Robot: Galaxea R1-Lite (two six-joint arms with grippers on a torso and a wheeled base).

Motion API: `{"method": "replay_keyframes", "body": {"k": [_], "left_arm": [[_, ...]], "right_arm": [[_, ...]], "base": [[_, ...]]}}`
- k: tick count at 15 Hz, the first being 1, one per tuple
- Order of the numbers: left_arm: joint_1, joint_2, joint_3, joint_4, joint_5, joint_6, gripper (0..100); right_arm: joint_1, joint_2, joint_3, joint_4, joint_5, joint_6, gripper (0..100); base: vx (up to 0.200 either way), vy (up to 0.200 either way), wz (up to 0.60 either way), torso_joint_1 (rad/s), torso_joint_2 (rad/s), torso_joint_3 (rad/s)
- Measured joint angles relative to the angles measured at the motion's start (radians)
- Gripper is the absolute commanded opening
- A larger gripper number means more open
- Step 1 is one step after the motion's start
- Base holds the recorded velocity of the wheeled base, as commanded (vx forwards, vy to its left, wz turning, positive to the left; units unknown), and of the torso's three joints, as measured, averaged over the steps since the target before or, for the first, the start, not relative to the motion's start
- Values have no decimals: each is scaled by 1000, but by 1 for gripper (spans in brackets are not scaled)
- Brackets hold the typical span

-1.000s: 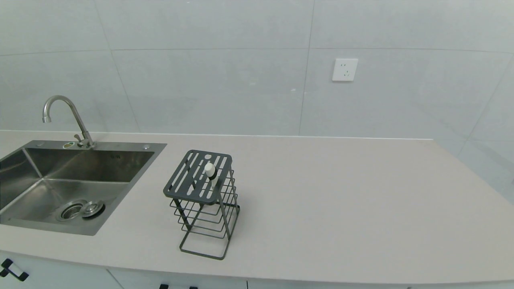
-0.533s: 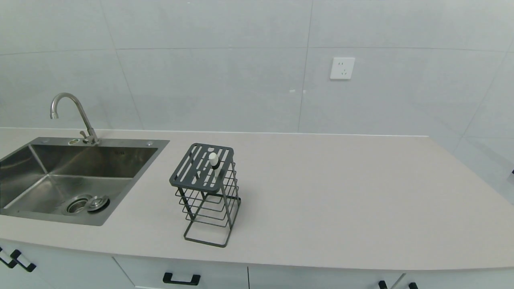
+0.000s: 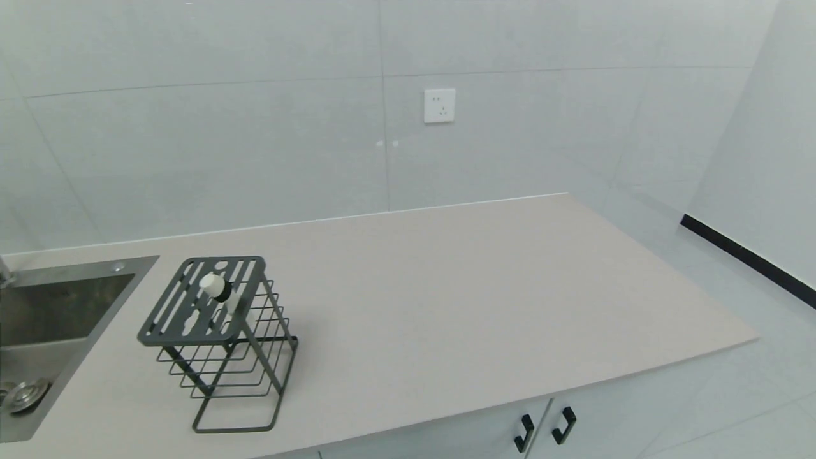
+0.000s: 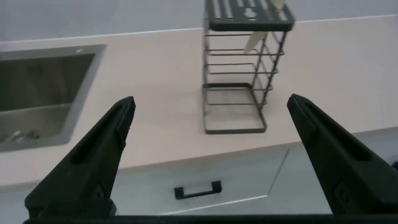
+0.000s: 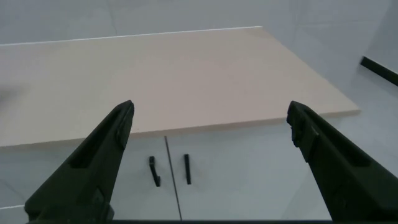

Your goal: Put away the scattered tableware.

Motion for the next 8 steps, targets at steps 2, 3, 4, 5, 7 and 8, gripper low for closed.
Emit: {"method": "replay_keyframes", "body": {"k": [2, 3, 4, 5, 7, 8], "left_arm": [[0, 0, 0, 0, 0, 0, 100], [0, 0, 0, 0, 0, 0, 100], [0, 0, 0, 0, 0, 0, 100], [0, 0, 0, 0, 0, 0, 100], [0, 0, 0, 0, 1, 0, 100], [0, 0, 0, 0, 1, 0, 100]], "right_arm": [[1, 0, 0, 0, 0, 0, 100], [0, 0, 0, 0, 0, 0, 100], [0, 0, 0, 0, 0, 0, 100], [0, 0, 0, 0, 0, 0, 100], [0, 0, 0, 0, 0, 0, 100], [0, 1, 0, 0, 0, -1, 100]], "base": [[0, 0, 0, 0, 0, 0], [0, 0, 0, 0, 0, 0], [0, 0, 0, 0, 0, 0], [0, 0, 0, 0, 0, 0], [0, 0, 0, 0, 0, 0], [0, 0, 0, 0, 0, 0]]}}
